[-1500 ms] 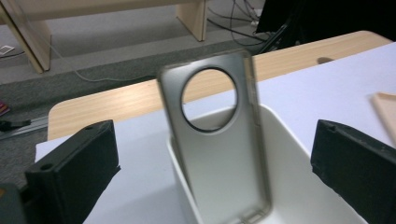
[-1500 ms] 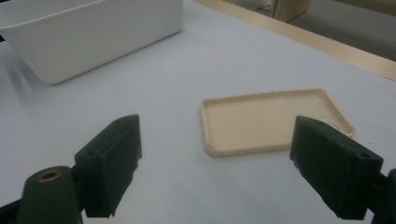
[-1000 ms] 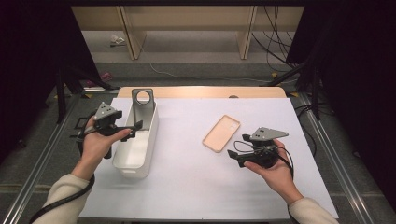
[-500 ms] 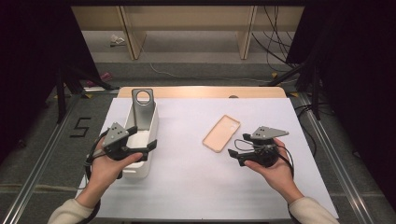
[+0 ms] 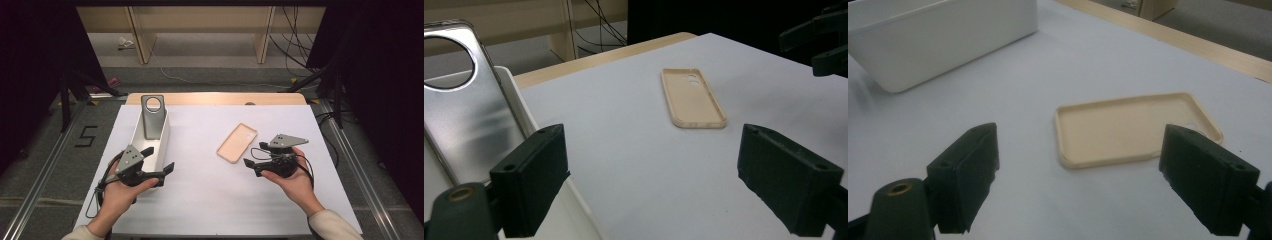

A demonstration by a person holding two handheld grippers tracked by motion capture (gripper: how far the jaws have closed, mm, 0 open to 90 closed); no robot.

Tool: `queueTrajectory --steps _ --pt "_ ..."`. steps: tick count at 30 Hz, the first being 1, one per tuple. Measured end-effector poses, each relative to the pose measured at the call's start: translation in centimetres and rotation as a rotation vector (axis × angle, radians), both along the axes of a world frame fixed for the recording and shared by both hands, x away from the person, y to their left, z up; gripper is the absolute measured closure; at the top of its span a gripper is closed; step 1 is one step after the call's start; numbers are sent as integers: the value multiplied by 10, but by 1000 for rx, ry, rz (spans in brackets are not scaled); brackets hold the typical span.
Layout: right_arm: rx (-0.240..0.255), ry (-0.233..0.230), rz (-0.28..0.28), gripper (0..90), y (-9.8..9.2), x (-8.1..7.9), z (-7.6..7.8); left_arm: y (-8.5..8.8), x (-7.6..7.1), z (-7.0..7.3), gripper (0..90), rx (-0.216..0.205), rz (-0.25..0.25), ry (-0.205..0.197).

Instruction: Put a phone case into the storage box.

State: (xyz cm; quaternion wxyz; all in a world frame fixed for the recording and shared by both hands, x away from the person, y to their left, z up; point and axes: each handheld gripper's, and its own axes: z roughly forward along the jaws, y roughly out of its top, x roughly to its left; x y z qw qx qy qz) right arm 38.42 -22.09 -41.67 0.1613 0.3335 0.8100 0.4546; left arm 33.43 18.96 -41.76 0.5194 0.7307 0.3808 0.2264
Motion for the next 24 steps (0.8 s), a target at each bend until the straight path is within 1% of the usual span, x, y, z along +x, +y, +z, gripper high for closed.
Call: queueTrajectory --steps 3,8,18,24 --pt "1 1 -1 169 0 1 0 2 0 -1 124 -4 5 4" --pt "1 1 -2 170 -1 1 0 2 0 -1 125 -10 12 0" --pt "-1 0 -1 170 -1 0 0 1 0 -2 124 -6 17 1" --pt "4 -8 -4 170 -1 1 2 1 0 0 125 -22 18 -4"
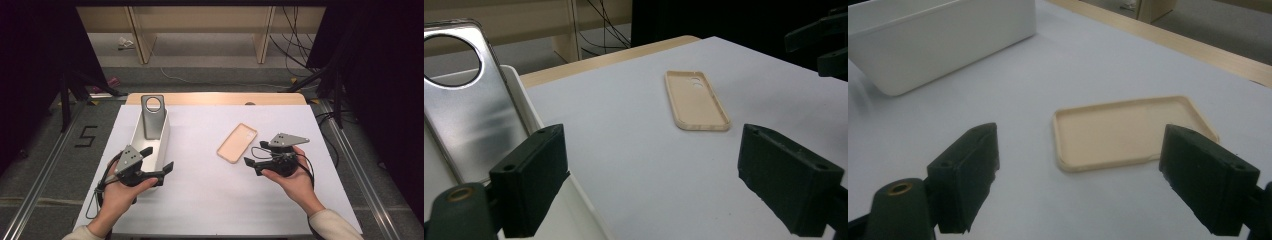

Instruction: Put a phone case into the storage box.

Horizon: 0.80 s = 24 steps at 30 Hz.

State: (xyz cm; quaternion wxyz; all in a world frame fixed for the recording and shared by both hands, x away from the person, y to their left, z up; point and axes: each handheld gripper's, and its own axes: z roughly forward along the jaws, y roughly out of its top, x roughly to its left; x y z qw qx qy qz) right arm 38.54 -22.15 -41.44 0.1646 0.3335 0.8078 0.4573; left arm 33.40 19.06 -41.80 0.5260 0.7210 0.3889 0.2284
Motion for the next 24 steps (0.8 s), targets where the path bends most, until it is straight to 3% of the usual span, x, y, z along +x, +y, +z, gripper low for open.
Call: queueTrajectory --steps 3,5,8,12,13,15,19,24 --pt "-4 12 5 201 3 3 0 -1 0 0 134 -7 -1 0" --pt "-10 15 9 271 6 4 0 -1 -1 0 139 -2 0 -2" --pt "-32 17 15 443 11 6 2 -2 -1 -1 140 5 0 3" --pt "-110 46 1 732 18 10 3 -6 -3 -1 146 13 -8 8" --pt "-141 70 -2 793 21 11 2 -8 -3 -1 147 12 -9 8" --pt "-158 122 -15 880 25 16 1 -10 -4 -1 148 16 -18 5" --pt "-192 175 -27 900 34 26 -3 -11 -4 -3 149 23 -26 11" --pt "-227 209 -22 900 50 42 -11 -10 -3 -4 149 18 -20 15"
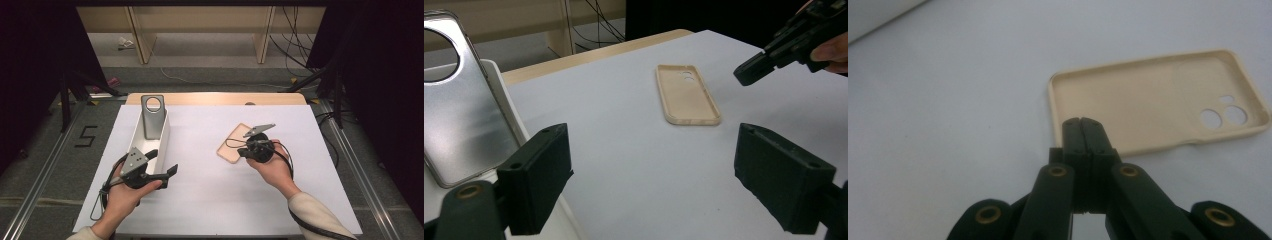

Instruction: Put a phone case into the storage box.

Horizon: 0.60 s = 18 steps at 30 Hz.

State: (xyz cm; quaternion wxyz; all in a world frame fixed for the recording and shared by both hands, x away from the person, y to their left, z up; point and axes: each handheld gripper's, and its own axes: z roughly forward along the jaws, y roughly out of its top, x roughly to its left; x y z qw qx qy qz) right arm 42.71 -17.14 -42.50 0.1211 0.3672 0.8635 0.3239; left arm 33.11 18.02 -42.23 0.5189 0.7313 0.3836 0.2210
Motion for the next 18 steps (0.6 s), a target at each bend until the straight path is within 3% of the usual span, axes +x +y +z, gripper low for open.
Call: queueTrajectory --steps 8,18 --pt "-76 71 -5 900 22 17 -19 1 0 -2 149 9 2 4" --pt "-100 101 -16 900 26 24 -26 2 0 -4 148 19 -7 -1"
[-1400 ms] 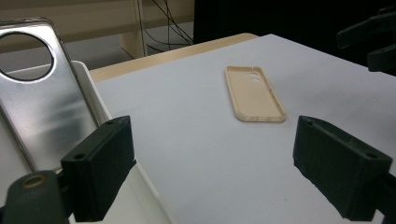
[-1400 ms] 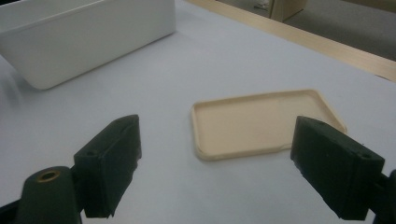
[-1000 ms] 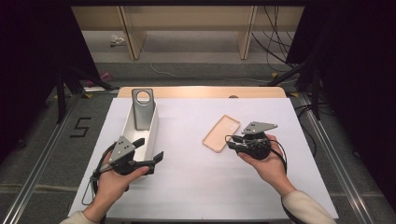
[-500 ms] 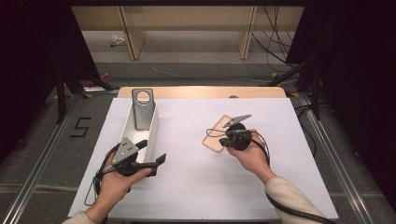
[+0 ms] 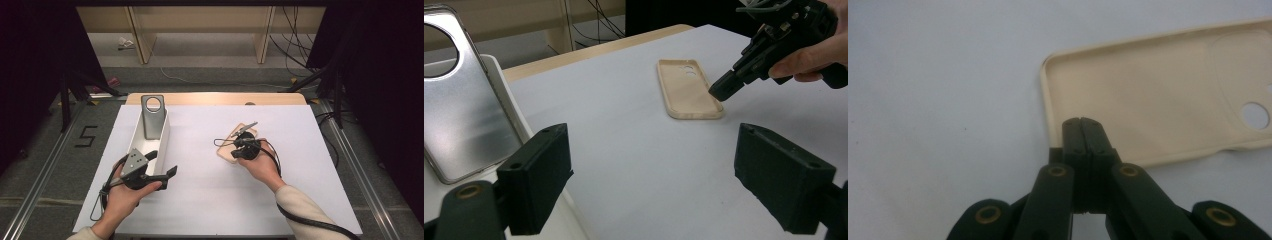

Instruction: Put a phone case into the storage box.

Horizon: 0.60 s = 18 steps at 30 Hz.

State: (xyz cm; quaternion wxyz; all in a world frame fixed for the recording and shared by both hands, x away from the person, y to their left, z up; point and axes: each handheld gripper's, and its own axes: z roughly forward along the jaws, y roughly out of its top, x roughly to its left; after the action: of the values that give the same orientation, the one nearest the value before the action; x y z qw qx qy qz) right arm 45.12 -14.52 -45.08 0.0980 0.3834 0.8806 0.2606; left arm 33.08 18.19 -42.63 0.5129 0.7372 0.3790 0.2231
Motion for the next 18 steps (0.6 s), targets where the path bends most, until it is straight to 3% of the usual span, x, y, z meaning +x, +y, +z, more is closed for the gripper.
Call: queueTrajectory --steps 18 --pt "-56 41 12 900 6 4 -8 4 3 -5 146 64 -23 -35"
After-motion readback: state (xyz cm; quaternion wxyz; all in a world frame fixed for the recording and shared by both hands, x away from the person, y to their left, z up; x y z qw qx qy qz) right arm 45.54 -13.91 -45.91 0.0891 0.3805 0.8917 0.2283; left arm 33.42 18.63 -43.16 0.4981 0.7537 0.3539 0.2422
